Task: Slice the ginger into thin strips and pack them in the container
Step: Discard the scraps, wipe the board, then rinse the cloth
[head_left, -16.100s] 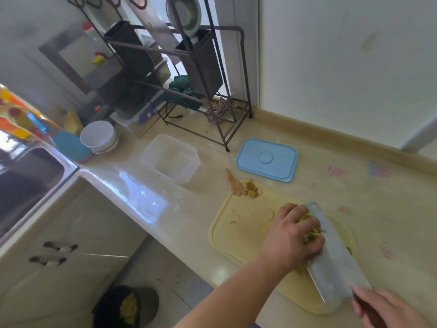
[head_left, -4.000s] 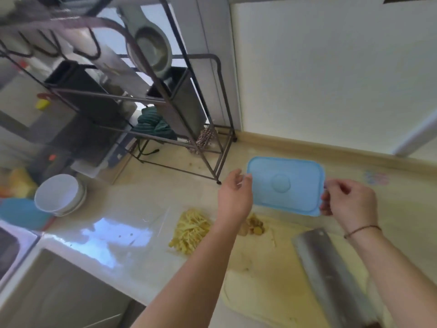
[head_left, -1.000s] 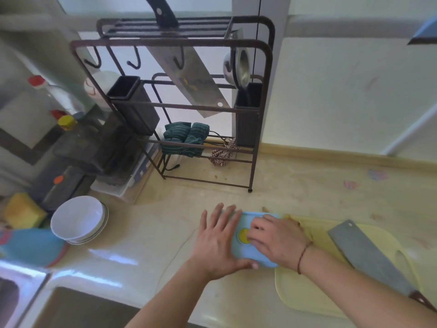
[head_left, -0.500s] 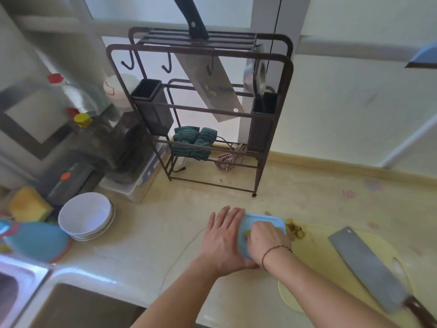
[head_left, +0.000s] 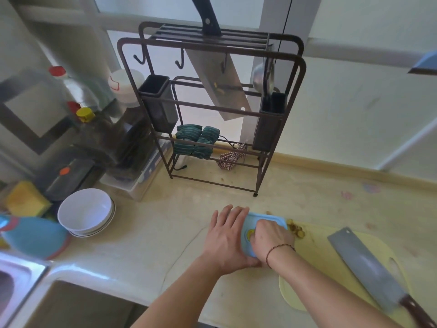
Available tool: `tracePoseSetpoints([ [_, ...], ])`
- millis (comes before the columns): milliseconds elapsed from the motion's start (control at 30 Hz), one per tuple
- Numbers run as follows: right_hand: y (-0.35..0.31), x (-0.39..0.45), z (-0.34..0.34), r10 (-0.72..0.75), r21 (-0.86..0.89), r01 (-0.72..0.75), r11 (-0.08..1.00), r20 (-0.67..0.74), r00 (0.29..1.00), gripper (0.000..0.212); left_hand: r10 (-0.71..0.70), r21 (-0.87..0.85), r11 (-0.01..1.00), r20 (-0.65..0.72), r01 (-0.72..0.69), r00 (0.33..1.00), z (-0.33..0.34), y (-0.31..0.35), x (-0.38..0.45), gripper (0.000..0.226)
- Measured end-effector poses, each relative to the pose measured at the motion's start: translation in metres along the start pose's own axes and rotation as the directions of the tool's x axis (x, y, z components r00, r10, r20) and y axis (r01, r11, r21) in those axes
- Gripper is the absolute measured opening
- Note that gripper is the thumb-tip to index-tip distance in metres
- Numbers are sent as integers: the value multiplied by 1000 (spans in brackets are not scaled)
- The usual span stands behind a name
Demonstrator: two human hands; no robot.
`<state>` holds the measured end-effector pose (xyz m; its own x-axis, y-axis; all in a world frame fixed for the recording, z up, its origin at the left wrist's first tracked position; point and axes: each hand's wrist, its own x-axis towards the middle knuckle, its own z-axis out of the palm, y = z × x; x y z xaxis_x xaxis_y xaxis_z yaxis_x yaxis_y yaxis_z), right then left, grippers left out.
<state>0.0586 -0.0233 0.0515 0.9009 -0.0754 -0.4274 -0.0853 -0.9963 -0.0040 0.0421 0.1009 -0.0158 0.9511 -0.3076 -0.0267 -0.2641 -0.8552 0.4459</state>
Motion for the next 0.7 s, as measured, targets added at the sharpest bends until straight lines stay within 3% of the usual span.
tracePoseSetpoints([
  [433,1,2,5,-30,-73,26,997,-59,998,20,5,15,1000,1,-5,1000,0,0,0,129],
  [700,-8,7,12,147,192,-143,971,-5,989,17,-6,-2,1000,-4,6,1000,0,1,-2,125],
])
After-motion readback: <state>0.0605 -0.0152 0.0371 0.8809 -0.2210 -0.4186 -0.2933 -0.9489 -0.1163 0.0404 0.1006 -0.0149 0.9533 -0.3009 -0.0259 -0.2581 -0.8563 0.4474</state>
